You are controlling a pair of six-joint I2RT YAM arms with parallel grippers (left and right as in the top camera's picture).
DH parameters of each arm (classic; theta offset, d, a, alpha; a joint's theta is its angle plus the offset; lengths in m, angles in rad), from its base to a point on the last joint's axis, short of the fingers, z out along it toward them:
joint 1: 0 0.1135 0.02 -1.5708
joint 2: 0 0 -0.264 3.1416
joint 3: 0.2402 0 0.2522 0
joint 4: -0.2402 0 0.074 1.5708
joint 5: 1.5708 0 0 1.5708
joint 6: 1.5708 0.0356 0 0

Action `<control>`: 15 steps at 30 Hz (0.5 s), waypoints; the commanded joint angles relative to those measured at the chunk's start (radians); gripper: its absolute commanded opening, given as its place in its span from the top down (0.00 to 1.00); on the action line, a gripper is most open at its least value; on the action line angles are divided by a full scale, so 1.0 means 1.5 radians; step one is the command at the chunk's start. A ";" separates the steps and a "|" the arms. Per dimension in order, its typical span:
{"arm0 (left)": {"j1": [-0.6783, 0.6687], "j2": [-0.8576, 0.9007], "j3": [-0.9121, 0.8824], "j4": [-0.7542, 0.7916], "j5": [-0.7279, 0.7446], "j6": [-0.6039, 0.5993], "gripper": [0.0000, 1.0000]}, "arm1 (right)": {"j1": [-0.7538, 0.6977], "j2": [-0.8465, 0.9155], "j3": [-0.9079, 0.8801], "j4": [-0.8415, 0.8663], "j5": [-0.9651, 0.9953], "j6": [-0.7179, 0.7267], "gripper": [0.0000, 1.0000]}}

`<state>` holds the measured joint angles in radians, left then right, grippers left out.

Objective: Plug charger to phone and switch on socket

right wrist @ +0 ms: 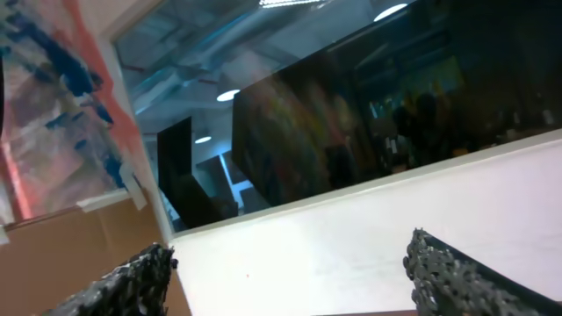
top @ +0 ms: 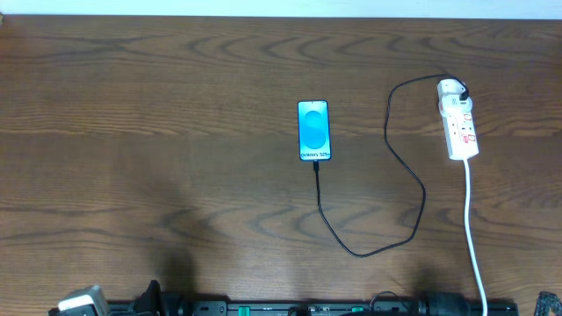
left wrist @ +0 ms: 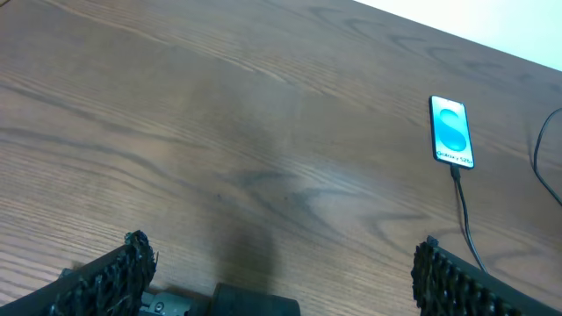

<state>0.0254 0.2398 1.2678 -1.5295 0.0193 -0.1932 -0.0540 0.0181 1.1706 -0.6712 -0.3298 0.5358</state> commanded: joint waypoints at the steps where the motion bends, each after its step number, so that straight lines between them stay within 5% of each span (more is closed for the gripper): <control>1: 0.003 -0.004 -0.001 0.000 -0.008 0.006 0.05 | 0.012 -0.008 0.005 0.002 -0.028 -0.009 0.12; 6: 0.003 -0.004 -0.001 0.000 -0.008 0.006 0.05 | 0.011 -0.008 0.005 -0.006 -0.036 -0.034 0.01; 15: 0.003 -0.004 -0.001 0.000 -0.008 0.006 0.05 | 0.006 -0.006 -0.026 0.006 -0.038 -0.335 0.01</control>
<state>0.0254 0.2398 1.2678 -1.5291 0.0193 -0.1936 -0.0425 0.0181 1.1641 -0.6827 -0.3756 0.2459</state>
